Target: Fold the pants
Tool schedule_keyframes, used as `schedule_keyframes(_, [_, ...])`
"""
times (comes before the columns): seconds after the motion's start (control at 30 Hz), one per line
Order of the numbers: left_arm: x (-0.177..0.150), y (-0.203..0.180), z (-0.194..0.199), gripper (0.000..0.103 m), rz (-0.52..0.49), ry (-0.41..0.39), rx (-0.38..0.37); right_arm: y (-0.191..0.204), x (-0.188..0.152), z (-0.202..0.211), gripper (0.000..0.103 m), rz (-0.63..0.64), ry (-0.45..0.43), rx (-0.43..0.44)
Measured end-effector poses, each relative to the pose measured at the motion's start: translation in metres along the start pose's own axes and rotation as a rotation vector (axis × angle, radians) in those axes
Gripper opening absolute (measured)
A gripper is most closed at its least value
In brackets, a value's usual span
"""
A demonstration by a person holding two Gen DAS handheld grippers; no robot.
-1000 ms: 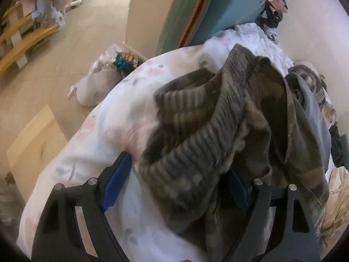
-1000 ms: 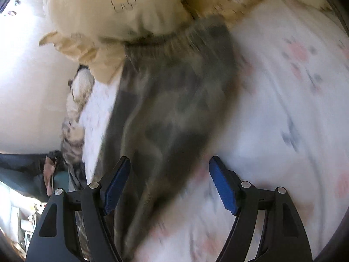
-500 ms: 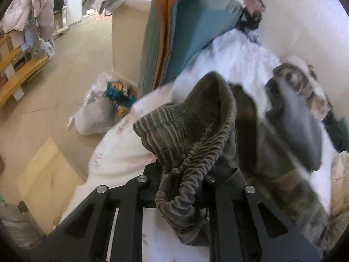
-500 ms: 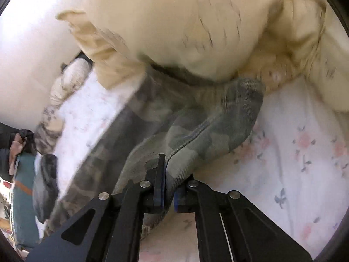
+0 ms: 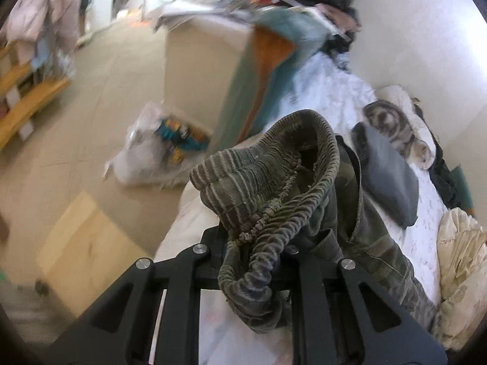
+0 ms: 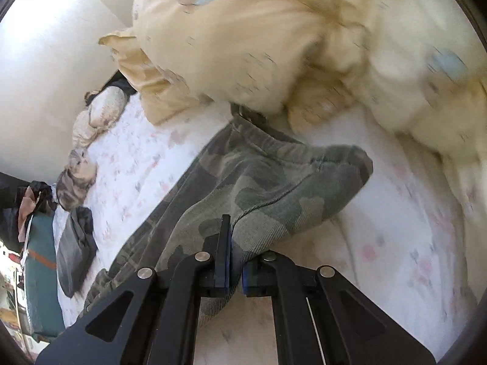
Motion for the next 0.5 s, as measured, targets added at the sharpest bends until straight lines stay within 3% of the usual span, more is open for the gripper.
schedule_keyframes(0.3, [-0.054, 0.088, 0.056, 0.014, 0.037, 0.144, 0.105, -0.054, -0.05, 0.062, 0.004, -0.108, 0.102, -0.145])
schedule_keyframes(0.4, [-0.072, 0.111, 0.059, 0.014, 0.095, 0.194, 0.153, -0.068, -0.059, 0.07, 0.004, -0.078, 0.124, -0.189])
schedule_keyframes(0.5, [-0.079, 0.11, 0.045, 0.015, 0.06, 0.18, 0.193, -0.078, -0.073, 0.055, 0.004, -0.016, 0.185, -0.224])
Point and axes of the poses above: each gripper's, at about its wrist camera, not at the fingertips, and z roughly against the way its jaws point, y to its left, x to its top, the point moved 3 cm from there along -z, roughly the way its jaws point, and after that the axes turned 8 degrees about -y, right-handed, at the moved point
